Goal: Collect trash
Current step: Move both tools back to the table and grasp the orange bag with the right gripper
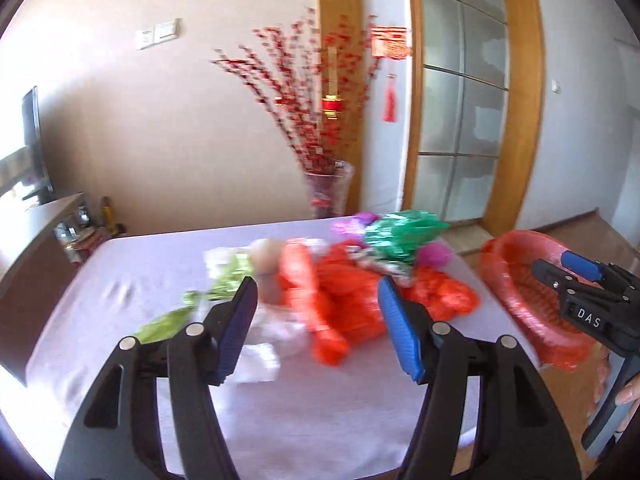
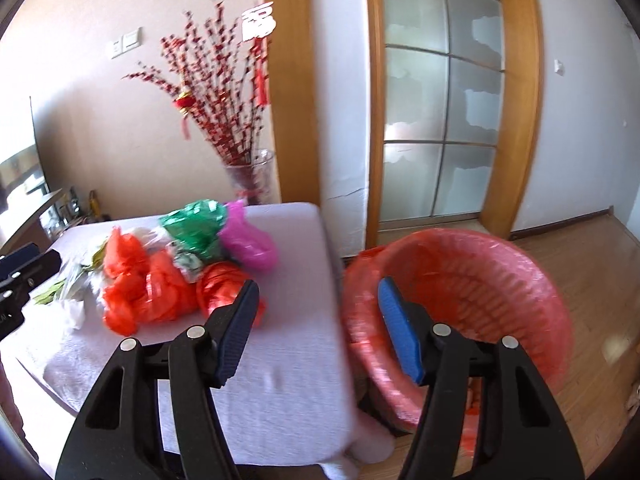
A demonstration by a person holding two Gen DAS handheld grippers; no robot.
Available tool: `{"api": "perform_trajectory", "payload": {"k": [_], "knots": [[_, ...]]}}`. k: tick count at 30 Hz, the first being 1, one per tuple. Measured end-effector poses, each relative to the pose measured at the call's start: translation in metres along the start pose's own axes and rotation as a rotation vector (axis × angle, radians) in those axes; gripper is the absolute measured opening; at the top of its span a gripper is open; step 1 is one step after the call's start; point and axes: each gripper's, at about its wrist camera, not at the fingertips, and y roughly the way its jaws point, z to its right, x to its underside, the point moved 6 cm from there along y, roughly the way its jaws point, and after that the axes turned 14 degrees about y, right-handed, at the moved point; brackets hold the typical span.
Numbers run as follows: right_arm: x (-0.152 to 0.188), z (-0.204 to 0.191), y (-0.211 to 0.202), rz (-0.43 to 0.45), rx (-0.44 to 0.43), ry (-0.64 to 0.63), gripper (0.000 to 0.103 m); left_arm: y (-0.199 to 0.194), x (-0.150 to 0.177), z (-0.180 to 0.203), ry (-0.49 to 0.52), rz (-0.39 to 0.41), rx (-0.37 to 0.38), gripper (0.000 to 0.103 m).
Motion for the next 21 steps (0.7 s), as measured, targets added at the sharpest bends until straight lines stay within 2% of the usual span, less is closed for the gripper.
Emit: {"api": "perform_trajectory", "payload": {"k": [5, 9, 15, 16, 18, 21], "knots": [[0.014, -0.034, 0.030, -0.060, -0.031, -0.031, 0.054, -0.001, 0.023, -0.047, -0.045, -0.038, -0.059, 0.062], [0.022, -0.046, 0.063, -0.123, -0.022, -0.021, 0.054, 0.003, 0.042, -0.069, -0.083, -0.073, -0.056, 0.062], [0.030, -0.051, 0.095, -0.216, -0.015, -0.016, 0.053, 0.007, 0.062, -0.083, -0.118, -0.112, -0.039, 0.063], [0.032, -0.052, 0.098, -0.231, -0.022, -0.017, 0.051, 0.008, 0.064, -0.084, -0.124, -0.117, -0.032, 0.063], [0.036, -0.052, 0.099, -0.248, -0.039, -0.018, 0.037, 0.013, 0.067, -0.085, -0.135, -0.127, -0.018, 0.063], [0.041, -0.053, 0.091, -0.243, -0.049, -0.048, 0.026, 0.017, 0.071, -0.084, -0.144, -0.144, -0.006, 0.063]]}}
